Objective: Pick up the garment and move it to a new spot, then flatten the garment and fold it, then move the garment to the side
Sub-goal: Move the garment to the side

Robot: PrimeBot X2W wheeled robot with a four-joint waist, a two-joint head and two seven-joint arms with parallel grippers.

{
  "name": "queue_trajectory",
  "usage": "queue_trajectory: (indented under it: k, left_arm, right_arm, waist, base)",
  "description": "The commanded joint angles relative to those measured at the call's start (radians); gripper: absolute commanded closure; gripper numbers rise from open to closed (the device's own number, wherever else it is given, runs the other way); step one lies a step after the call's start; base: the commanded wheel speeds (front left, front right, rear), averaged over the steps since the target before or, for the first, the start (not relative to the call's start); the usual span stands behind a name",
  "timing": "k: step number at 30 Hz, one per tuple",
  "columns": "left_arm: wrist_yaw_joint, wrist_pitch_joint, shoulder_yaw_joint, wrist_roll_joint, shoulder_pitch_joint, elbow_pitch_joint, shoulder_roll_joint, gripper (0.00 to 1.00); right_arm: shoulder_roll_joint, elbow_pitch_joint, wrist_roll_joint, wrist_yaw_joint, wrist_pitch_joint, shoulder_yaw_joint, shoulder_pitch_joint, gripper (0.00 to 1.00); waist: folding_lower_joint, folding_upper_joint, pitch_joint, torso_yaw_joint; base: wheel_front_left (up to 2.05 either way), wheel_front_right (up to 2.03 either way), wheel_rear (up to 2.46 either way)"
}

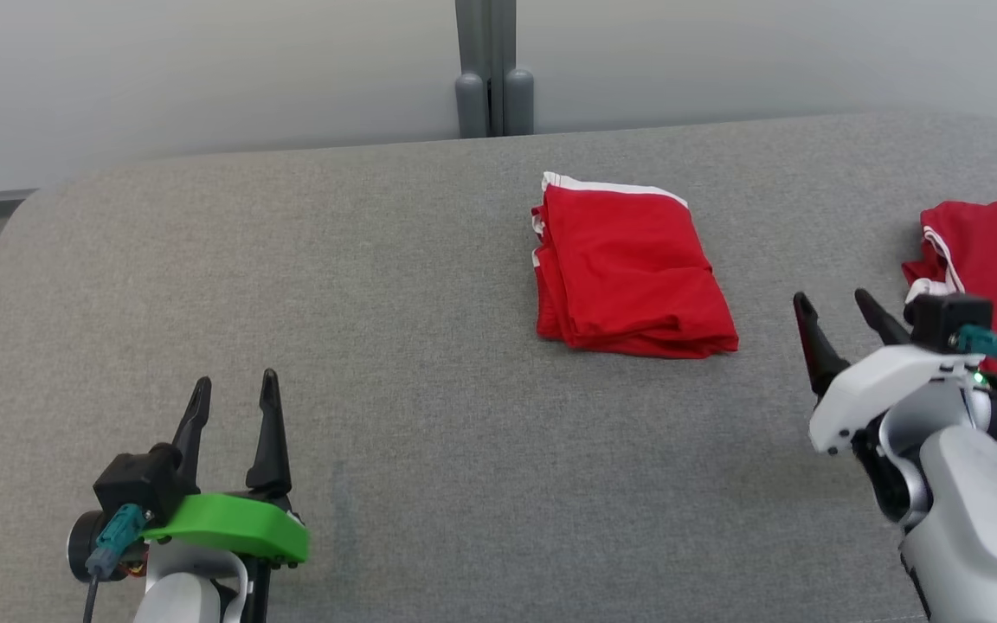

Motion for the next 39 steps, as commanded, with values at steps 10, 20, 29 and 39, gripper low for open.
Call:
queue_trajectory:
  k: [10,20,29,39]
  left_arm:
    - [0.012,-0.003,-0.041,-0.035,-0.068,-0.047,0.004,0.0]
    - [0.02,-0.003,-0.079,-0.056,-0.117,-0.082,0.004,0.0]
    - [0.028,-0.003,-0.105,-0.066,-0.127,-0.109,0.004,0.0]
    - [0.028,-0.003,-0.076,-0.054,-0.086,-0.119,0.004,0.0]
  right_arm:
    - [-0.004,0.185,0.072,0.0,0.372,-0.051,-0.272,0.0]
    - [-0.018,0.349,-0.017,0.0,0.457,-0.12,-0.413,0.0]
    - [-0.015,0.479,-0.083,0.0,0.503,-0.1,-0.443,0.07]
    - [-0.124,0.42,-0.104,-0.001,0.582,0.179,-0.454,1.0]
  waist:
    - [0.0,-0.0001,0.138,0.111]
    - [0.0,-0.0001,0.223,0.21]
    - [0.0,-0.0001,0.247,0.242]
    - [0.0,-0.0001,0.195,0.157]
  base:
    - [0.0,0.0,0.0]
    - [0.0,0.0,0.0]
    - [0.0,0.0,0.0]
    - [0.0,0.0,0.0]
